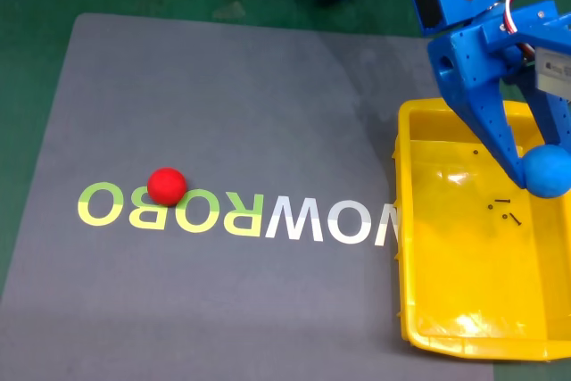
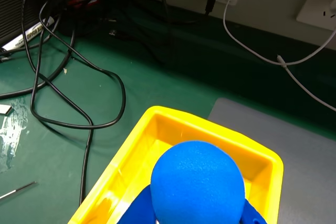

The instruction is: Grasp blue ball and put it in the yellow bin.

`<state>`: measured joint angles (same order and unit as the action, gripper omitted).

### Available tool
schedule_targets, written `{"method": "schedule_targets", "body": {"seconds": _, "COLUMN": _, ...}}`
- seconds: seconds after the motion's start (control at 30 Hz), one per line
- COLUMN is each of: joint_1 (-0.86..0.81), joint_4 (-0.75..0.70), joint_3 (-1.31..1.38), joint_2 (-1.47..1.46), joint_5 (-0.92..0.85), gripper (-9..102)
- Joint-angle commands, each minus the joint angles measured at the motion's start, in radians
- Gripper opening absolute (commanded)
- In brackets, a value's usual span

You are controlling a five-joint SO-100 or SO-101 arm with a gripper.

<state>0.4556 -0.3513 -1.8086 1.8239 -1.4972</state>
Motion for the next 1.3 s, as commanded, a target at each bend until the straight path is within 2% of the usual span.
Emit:
{"method": "schedule_targets", "body": {"seconds": 0.0, "joint_1": 0.005, "joint_4": 0.005, "joint_3": 0.014, "joint_2": 0.040, "joint_5": 0.000, "gripper": 15}}
{"method": "schedule_targets", "body": {"seconds": 0.1, "joint_1": -0.005, "joint_4": 0.000, "joint_3": 0.006, "joint_2": 0.040, "joint_5": 0.000, "gripper": 28}}
{"method": "schedule_targets", "body": {"seconds": 0.2, "joint_1": -0.014, "joint_4": 0.000, "joint_3": 0.003, "joint_2": 0.038, "joint_5": 0.000, "gripper": 33}}
{"method": "schedule_targets", "body": {"seconds": 0.7, "joint_1": -0.051, "joint_4": 0.000, "joint_3": 0.002, "joint_2": 0.054, "joint_5": -0.011, "gripper": 35}}
{"method": "schedule_targets", "body": {"seconds": 0.83, "joint_1": -0.064, "joint_4": -0.055, "joint_3": -0.008, "joint_2": 0.132, "joint_5": 0.000, "gripper": 35}}
{"method": "schedule_targets", "body": {"seconds": 0.93, "joint_1": -0.094, "joint_4": -0.129, "joint_3": -0.055, "joint_2": 0.255, "joint_5": 0.005, "gripper": 30}}
{"method": "schedule_targets", "body": {"seconds": 1.07, "joint_1": -0.160, "joint_4": -0.288, "joint_3": -0.156, "joint_2": 0.476, "joint_5": -0.003, "gripper": 13}}
{"method": "schedule_targets", "body": {"seconds": 1.17, "joint_1": -0.230, "joint_4": -0.431, "joint_3": -0.245, "joint_2": 0.655, "joint_5": -0.012, "gripper": 5}}
{"method": "schedule_targets", "body": {"seconds": 1.27, "joint_1": -0.308, "joint_4": -0.541, "joint_3": -0.333, "joint_2": 0.802, "joint_5": -0.032, "gripper": 2}}
